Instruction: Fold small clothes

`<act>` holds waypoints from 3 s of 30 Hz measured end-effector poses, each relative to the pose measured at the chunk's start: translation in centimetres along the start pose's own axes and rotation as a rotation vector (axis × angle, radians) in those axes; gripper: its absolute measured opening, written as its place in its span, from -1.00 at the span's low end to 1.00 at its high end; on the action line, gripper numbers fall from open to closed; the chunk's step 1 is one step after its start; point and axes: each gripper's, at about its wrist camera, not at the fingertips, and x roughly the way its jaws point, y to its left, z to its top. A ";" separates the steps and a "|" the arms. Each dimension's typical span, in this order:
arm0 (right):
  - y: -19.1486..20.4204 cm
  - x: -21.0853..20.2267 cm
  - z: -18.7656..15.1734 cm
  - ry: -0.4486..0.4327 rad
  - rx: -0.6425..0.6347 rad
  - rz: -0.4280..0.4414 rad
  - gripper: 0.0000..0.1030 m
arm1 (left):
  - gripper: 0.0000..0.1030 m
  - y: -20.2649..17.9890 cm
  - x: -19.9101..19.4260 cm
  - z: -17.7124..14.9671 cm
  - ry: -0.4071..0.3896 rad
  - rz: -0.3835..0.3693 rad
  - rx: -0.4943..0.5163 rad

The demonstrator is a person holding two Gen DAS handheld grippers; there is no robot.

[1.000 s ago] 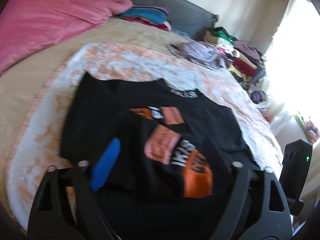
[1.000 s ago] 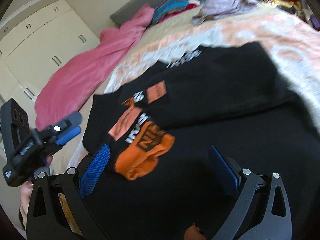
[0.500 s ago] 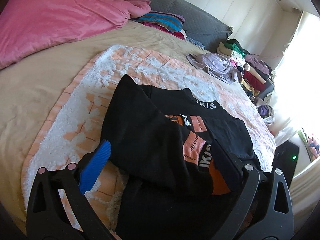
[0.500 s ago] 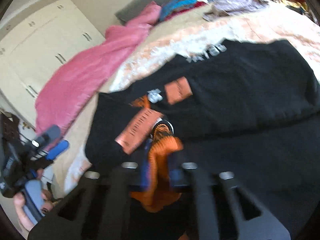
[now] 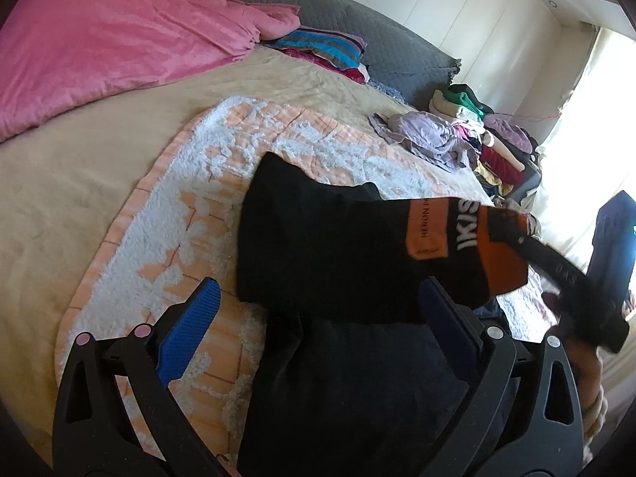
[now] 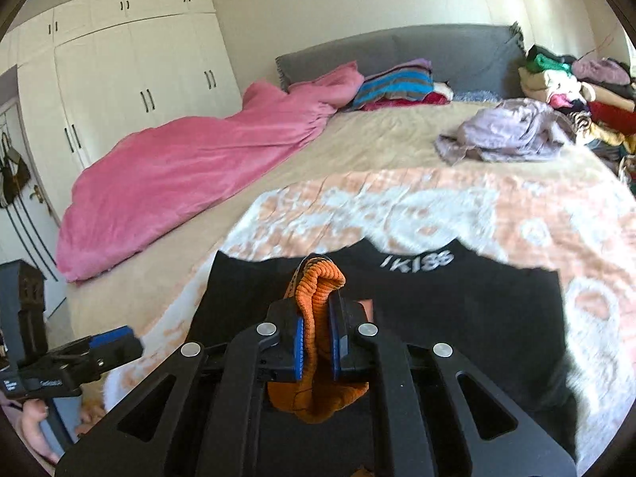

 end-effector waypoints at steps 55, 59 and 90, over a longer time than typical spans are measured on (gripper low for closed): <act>-14.6 -2.6 -3.6 0.021 0.248 -0.273 -0.49 | -0.39 -6.7 10.0 1.6 0.155 -0.018 0.185; -13.7 -2.1 -4.1 0.062 0.225 -0.239 -0.38 | -0.39 -5.9 11.5 0.8 0.196 0.008 0.192; -7.9 5.0 -8.2 0.267 0.030 -0.190 0.34 | -0.40 -1.9 11.5 -1.3 0.229 -0.061 0.131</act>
